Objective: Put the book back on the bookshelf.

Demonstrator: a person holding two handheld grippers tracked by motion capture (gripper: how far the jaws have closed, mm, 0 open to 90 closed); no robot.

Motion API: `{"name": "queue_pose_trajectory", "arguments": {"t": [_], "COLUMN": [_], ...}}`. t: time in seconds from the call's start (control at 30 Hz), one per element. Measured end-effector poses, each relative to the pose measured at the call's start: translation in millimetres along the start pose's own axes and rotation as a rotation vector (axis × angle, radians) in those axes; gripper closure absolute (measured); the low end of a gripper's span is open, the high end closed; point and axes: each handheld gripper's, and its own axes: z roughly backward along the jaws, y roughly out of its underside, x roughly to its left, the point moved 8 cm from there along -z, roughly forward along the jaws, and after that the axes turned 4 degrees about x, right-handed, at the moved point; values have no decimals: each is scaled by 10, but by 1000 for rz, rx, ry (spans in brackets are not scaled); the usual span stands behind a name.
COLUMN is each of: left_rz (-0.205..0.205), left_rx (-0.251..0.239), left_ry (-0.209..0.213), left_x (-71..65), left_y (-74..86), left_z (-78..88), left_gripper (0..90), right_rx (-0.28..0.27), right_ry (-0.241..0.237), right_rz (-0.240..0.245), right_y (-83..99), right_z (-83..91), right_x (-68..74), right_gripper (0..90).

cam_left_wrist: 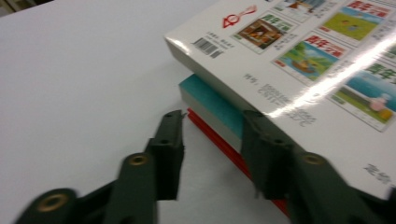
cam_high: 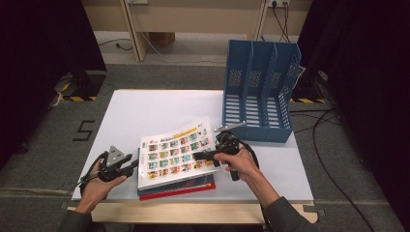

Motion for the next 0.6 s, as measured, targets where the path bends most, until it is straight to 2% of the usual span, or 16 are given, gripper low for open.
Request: {"name": "queue_pose_trajectory", "arguments": {"t": [0.03,0.07,0.1,0.13,0.17,0.2,0.27,0.33,0.37,0.4,0.43,0.47,0.5,0.53,0.6], "left_rz": [26,84,121,121,170,170,215,280,280,336,352,352,354,354,334], "left_rx": [-4,-17,-26,-26,-33,-33,-42,-63,-63,-78,-67,-67,-15,-15,34], "left_ry": [-2,5,13,13,28,28,46,75,75,74,64,64,55,55,40], "left_x": [36,112,150,150,205,205,262,308,308,383,418,418,442,442,444], "left_y": [7,26,35,35,51,51,72,73,73,87,123,123,241,241,322], "left_z": [-5,-26,-39,-39,-65,-65,-95,-101,-101,-104,-114,-114,-166,-166,-213], "left_gripper": [570,429,367,309,263,227,159,153,151,148,150,150,149,150,150], "right_rx": [0,-18,-20,-20,-23,-22,-17,-6,-6,10,13,13,-3,-3,-5], "right_ry": [0,7,12,18,26,32,47,51,51,63,70,70,74,74,73], "right_rz": [0,32,59,79,88,104,143,160,160,176,188,188,185,185,181], "right_y": [0,-38,-58,-82,-114,-148,-218,-259,-259,-276,-285,-285,-302,-302,-297], "right_z": [0,40,62,86,110,132,182,223,223,260,286,286,338,338,353], "right_x": [0,36,65,100,132,165,206,243,243,266,270,270,271,271,278], "right_gripper": [512,570,584,600,614,624,656,667,667,669,673,673,681,681,684]}}
